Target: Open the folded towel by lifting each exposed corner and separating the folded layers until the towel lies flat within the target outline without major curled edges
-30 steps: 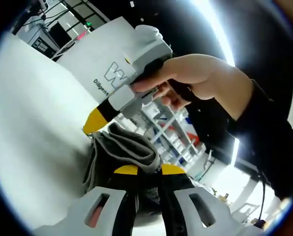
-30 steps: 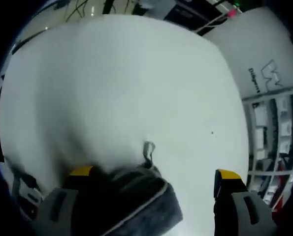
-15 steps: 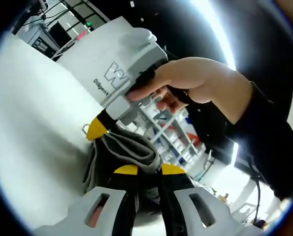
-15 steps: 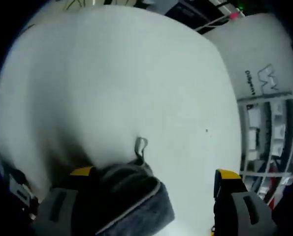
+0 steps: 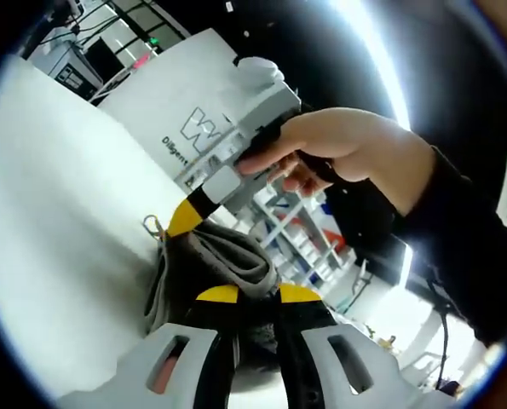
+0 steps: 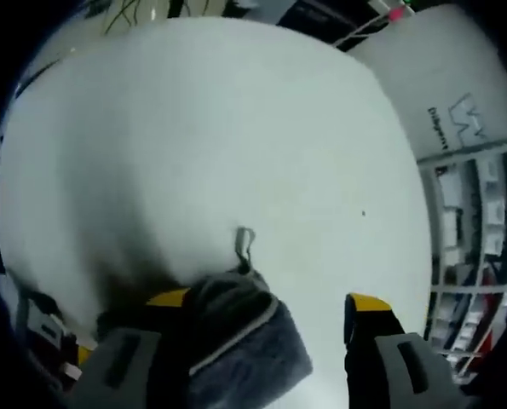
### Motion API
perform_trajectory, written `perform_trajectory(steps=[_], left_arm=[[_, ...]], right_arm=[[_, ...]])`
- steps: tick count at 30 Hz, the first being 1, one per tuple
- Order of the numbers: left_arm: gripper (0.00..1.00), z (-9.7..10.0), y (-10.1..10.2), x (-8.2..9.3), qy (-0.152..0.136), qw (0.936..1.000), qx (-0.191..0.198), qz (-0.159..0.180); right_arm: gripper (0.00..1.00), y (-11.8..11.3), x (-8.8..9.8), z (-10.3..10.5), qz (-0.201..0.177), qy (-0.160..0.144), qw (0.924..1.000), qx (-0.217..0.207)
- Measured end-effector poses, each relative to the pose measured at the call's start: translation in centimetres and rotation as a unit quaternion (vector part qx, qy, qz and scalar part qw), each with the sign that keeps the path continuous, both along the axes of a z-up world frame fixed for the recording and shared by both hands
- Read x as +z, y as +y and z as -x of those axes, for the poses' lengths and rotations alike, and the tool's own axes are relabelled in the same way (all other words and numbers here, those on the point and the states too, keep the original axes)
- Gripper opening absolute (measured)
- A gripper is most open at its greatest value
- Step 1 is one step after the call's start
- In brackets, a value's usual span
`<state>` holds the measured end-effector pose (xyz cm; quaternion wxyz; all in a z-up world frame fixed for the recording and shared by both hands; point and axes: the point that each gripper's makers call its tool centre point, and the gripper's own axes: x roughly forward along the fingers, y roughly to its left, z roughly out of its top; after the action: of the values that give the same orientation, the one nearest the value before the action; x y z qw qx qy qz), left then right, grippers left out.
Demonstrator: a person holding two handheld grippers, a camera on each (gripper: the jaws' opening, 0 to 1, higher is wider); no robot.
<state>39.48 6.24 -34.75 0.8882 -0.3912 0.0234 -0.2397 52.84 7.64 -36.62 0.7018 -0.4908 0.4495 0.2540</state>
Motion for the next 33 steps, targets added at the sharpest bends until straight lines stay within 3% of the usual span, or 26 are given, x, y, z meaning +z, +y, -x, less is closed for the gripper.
perform_trajectory(steps=[8,11,15,21,33], left_arm=[[0.12,0.0,-0.1,0.0,0.0,1.0,-0.002,0.0],[0.12,0.0,-0.1,0.0,0.0,1.0,-0.003,-0.001],[0.12,0.0,-0.1,0.0,0.0,1.0,-0.004,0.0],[0.12,0.0,0.0,-0.1,0.001,1.0,-0.003,0.0],[0.11,0.1,-0.1,0.2,-0.005,1.0,-0.005,0.003]], right_arm=[[0.46,-0.4,-0.9,1.3,-0.013,0.043,0.9988,-0.021],[0.47,-0.8,-1.6,1.6,-0.008,0.052,0.9984,-0.023],[0.47,-0.8,-2.2,1.6,-0.006,0.052,0.9984,-0.02],[0.29,-0.3,-2.6,2.3,-0.01,0.069,0.9974,-0.019],[0.12,-0.3,-1.8,2.4,-0.017,0.074,0.9969,-0.018]])
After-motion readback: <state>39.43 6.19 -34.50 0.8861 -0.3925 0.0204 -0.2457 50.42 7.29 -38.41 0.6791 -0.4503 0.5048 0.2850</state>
